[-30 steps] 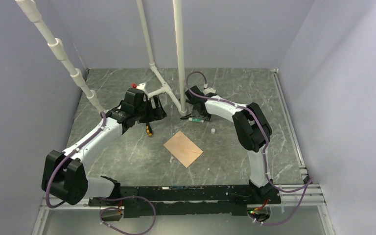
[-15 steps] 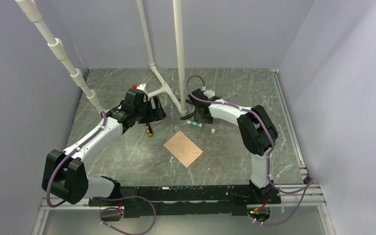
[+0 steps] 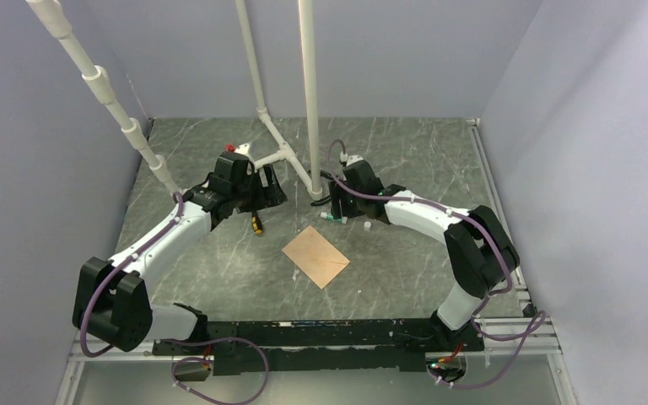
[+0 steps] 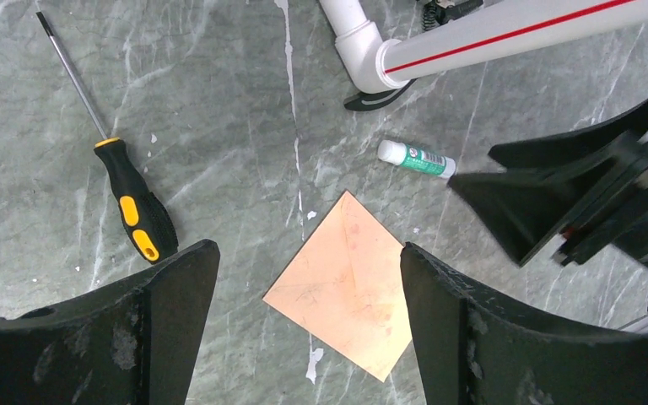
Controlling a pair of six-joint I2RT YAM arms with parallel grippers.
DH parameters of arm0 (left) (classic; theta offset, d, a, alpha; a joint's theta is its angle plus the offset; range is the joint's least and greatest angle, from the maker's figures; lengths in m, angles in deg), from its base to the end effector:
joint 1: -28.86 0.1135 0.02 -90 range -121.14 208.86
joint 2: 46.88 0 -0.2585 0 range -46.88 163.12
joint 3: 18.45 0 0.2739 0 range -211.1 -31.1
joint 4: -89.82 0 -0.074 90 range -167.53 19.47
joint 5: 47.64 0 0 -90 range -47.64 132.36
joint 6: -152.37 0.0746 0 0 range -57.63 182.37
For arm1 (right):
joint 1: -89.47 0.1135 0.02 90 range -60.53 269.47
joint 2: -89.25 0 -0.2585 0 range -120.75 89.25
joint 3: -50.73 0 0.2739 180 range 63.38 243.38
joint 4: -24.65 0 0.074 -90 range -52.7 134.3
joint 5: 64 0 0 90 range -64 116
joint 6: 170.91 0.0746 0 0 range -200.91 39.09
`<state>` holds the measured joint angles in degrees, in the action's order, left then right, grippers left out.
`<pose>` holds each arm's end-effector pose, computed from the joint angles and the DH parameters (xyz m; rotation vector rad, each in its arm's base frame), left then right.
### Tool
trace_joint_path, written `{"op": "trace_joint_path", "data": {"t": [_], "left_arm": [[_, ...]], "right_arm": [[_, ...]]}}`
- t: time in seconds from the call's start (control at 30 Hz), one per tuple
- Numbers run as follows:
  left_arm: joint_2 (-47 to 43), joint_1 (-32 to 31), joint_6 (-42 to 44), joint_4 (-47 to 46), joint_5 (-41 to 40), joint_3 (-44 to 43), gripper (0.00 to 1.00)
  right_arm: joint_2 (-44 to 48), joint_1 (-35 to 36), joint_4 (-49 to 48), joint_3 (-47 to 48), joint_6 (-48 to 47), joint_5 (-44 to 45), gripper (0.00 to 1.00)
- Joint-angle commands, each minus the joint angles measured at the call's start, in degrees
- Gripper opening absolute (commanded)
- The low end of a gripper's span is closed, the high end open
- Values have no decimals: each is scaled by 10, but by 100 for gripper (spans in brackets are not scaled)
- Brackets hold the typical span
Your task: Place the letter into the envelope and seal it
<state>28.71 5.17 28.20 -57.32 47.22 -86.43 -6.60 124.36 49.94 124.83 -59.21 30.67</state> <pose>0.3088 -0.1424 0.2313 -0.1690 2.3470 -0.6124 0.3331 0.2249 0.1606 -0.2394 2.4083 0.3645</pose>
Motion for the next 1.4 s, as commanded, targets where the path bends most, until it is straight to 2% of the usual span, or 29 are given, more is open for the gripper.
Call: {"op": "trace_joint_path", "data": {"t": [0.0,0.23,0.53,0.67,0.8,1.13,1.37], "left_arm": [[-6,2,-13,-23,9,-1,84],[-6,3,-17,-27,16,2,84],[-10,3,-13,-20,10,1,85],[-14,4,-10,-15,5,0,85],[-14,6,-15,-17,7,1,84],[-3,14,-33,-56,60,5,84],[4,15,-52,-103,111,25,92]], "right_arm": [[27,-2,-85,-48,-115,-76,65],[-31,-2,-49,-15,-238,-91,64],[-84,-10,-62,11,-282,-74,62],[-91,-11,-67,4,-288,-86,53],[-82,-10,-79,-17,-294,-90,34],[-70,-2,-88,-28,-299,-110,21],[-18,16,-87,-49,-297,-116,16]]}}
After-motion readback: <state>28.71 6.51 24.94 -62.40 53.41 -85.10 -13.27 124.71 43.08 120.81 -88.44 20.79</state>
